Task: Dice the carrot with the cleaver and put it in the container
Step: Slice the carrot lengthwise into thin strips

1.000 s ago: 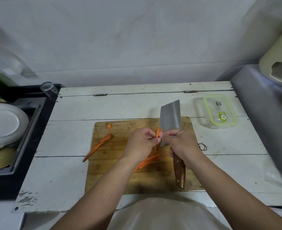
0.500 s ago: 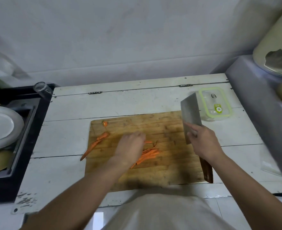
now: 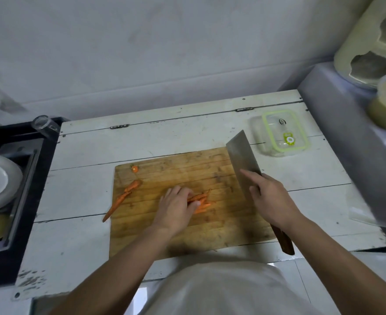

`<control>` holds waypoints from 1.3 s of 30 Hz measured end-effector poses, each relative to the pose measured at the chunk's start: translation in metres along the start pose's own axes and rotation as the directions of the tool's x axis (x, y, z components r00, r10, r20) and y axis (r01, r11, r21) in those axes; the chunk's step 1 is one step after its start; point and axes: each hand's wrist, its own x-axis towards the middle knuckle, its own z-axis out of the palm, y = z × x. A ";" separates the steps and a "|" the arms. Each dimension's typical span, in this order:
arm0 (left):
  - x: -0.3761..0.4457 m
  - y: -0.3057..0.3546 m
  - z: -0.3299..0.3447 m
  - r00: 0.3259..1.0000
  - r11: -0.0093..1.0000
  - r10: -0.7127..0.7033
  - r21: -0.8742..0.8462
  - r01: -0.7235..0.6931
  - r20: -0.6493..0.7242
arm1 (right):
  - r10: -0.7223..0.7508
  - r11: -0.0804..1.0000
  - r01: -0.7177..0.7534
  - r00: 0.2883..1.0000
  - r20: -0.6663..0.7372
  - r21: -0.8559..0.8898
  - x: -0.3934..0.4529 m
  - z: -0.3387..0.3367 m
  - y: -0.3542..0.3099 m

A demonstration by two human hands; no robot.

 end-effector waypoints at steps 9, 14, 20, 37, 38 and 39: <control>0.008 0.016 -0.008 0.993 0.994 -0.087 -0.065 0.093 0.084 | 0.024 0.999 -0.024 1.000 -0.011 0.034 0.003 0.002 -0.005; 0.009 0.015 -0.011 0.986 0.947 -0.157 -0.273 0.169 0.063 | 0.039 0.999 -0.039 0.999 -0.008 0.037 0.002 0.003 -0.004; 0.015 -0.009 -0.042 0.942 0.484 -0.301 -0.827 0.285 0.148 | 0.051 0.998 -0.051 0.999 -0.003 0.042 0.000 0.002 0.001; 0.029 -0.043 -0.031 0.968 0.983 0.154 0.126 -0.131 -0.198 | 0.094 0.995 -0.094 0.996 -0.008 0.023 -0.002 0.000 0.004; 0.020 -0.045 -0.031 0.964 0.991 0.125 0.085 -0.108 -0.235 | 0.096 0.995 -0.096 0.995 -0.009 0.029 -0.002 0.000 0.004; 0.011 -0.043 -0.030 0.964 0.994 0.108 0.045 -0.100 -0.244 | 0.096 0.995 -0.096 0.995 -0.012 0.035 -0.002 0.001 0.004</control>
